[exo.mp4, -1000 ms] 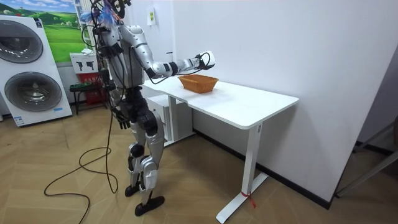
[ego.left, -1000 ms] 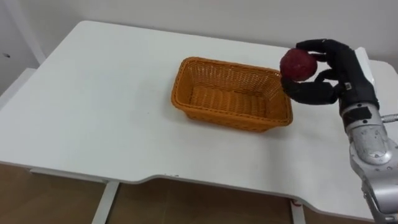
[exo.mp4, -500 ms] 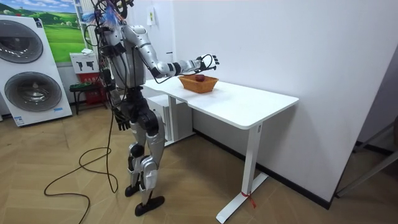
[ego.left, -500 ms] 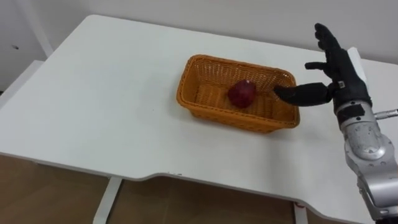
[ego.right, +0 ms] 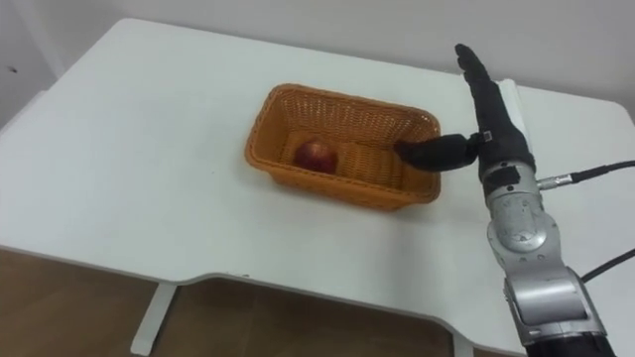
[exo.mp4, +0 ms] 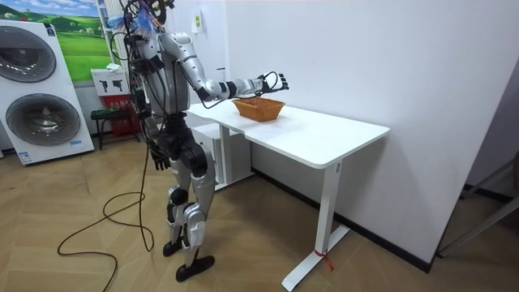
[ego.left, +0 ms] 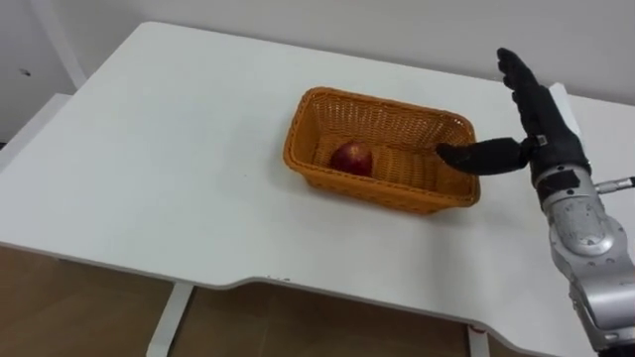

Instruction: Pick and place apple

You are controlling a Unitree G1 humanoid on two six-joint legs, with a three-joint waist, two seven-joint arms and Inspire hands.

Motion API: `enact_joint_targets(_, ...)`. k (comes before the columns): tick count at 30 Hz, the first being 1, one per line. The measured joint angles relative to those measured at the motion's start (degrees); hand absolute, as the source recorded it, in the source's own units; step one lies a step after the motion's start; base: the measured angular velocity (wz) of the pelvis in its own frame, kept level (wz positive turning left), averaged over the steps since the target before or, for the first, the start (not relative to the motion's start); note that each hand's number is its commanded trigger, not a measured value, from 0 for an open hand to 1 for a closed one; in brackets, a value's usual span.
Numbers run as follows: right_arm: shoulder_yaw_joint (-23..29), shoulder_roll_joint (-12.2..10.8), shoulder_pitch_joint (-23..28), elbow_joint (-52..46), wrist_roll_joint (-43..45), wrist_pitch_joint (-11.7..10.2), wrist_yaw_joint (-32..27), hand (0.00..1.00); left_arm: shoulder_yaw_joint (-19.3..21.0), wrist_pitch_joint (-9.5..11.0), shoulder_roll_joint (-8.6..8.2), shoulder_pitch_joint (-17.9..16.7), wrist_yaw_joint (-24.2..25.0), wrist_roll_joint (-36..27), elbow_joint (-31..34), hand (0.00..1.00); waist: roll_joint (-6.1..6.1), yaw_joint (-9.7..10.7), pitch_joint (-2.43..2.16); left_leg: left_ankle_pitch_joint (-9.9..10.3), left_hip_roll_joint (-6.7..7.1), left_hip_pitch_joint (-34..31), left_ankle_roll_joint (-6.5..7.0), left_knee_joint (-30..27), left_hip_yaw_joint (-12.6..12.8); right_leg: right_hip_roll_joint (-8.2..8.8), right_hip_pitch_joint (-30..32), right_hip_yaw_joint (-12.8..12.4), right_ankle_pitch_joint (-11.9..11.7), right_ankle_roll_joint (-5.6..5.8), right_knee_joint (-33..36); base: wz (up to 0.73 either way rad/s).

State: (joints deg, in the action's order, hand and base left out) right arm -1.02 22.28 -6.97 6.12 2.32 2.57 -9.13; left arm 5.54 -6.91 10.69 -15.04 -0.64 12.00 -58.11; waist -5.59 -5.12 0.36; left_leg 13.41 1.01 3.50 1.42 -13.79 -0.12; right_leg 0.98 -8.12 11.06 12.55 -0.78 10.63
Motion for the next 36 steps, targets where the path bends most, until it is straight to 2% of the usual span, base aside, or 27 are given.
enact_joint_targets(5, 3.6, 0.1, 0.2, 0.0, -3.8, -0.1, -2.5, 0.0, 0.3, 0.4, 0.11, -0.5, -0.2, -0.1, -0.4, 0.0, 0.14, 1.0, -0.22, 0.0, 0.01, 0.1, 0.0, -0.2, -0.1, 0.04, -0.1, 0.0, 0.0, 0.0, 0.0, 0.0)
enact_joint_targets(7, 7.6, 0.3, 0.2, 0.5, -7.2, -0.1, -5.0, 0.0, 1.5, 0.5, 0.07, -1.0, -0.2, -0.1, -0.3, 0.0, 0.11, 1.9, -0.25, 0.0, -0.01, 0.1, 0.0, -0.6, -0.1, 0.03, -0.1, -0.1, 0.0, 0.0, 0.0, 0.0)
enact_joint_targets(11, 14.4, 0.5, 0.5, 2.6, -7.4, -0.7, -9.4, 0.0, 4.7, 0.6, 0.08, -2.0, -0.2, 0.1, 0.0, 0.0, 0.17, 4.2, -0.27, 0.0, -0.09, -0.6, -0.01, -0.9, -0.1, -0.05, 0.1, -0.3, 0.0, -0.08, 0.0, 0.0)
enact_joint_targets(14, 20.5, 0.9, 3.3, 5.4, -9.7, -1.7, -12.4, 0.0, 7.6, 0.7, 0.09, -2.6, -0.2, 0.1, 0.2, 0.0, 0.27, 5.5, -0.5, 0.0, -0.04, -0.3, -0.01, -0.7, 0.0, -0.02, -0.1, -0.2, -0.1, -0.09, 0.1, 0.0)
enact_joint_targets(16, 24.5, 1.7, 3.9, 10.0, -10.4, -1.6, -15.2, 0.0, 7.9, 0.6, 0.11, -3.6, -0.4, 0.1, 0.4, 0.0, 0.54, 7.7, -0.77, 0.0, 0.01, -0.5, 0.0, -0.6, 0.1, 0.02, 0.1, -0.2, 0.0, -0.08, 0.1, 0.0)
enact_joint_targets(20, 29.0, 2.6, 5.5, 15.9, -11.4, -1.2, -20.3, 0.0, 8.0, -0.2, 0.2, -4.3, -0.4, 0.0, 0.5, 0.0, 0.57, 8.5, -0.95, 0.0, -0.31, 0.2, -0.02, 0.0, 1.4, -0.22, 0.2, -1.7, 0.0, -0.09, 0.3, -0.17)
enact_joint_targets(22, 32.1, 2.6, 8.5, 17.7, -11.3, -1.2, -22.7, 0.0, 9.8, -0.3, 0.06, -4.7, -0.4, 0.0, 2.1, 0.0, 0.45, 9.5, -1.04, 0.0, -0.28, 0.1, -0.04, 0.2, 1.4, -0.17, 0.3, -1.8, 0.0, -0.1, 0.1, 0.0)
enact_joint_targets(27, 34.1, 2.7, 11.1, 27.2, -15.3, 0.0, -29.1, 0.0, 10.4, -0.8, 0.38, -4.6, -1.3, -0.1, 2.3, 0.0, -0.53, 9.7, -0.88, 0.0, -0.24, 0.2, -0.01, 0.2, 2.2, -0.25, 0.8, -3.1, 0.0, -0.1, 0.1, -0.1)
enact_joint_targets(31, 33.9, 2.3, 12.9, 40.6, -19.3, 0.1, -29.7, 0.0, 10.5, -1.3, 0.68, -4.6, -1.6, 0.0, 3.0, 0.0, -1.37, 9.6, -0.63, 0.0, -0.27, 0.2, 0.0, 0.3, 2.4, -0.29, 0.8, -3.4, -0.1, -0.08, -0.1, -0.02)
enact_joint_targets(33, 33.8, 1.2, 13.6, 44.1, -21.2, 0.1, -29.4, 0.0, 10.5, -1.3, 0.61, -4.6, -1.6, 0.0, 3.0, 0.0, -1.28, 9.5, -0.53, 0.0, -0.33, 0.2, 0.0, 0.3, 2.6, -0.36, 0.9, -3.7, -0.1, -0.09, -0.1, -0.04)
enact_joint_targets(36, 33.8, -1.2, 14.6, 49.7, -23.3, 0.4, -28.6, 0.0, 10.5, -1.3, 0.5, -4.4, -1.8, 0.0, 2.9, 0.0, -0.48, 9.5, -0.47, 0.0, -0.35, 0.2, 0.0, 0.3, 2.6, -0.4, 0.9, -3.7, -0.1, -0.1, 0.0, -0.01)
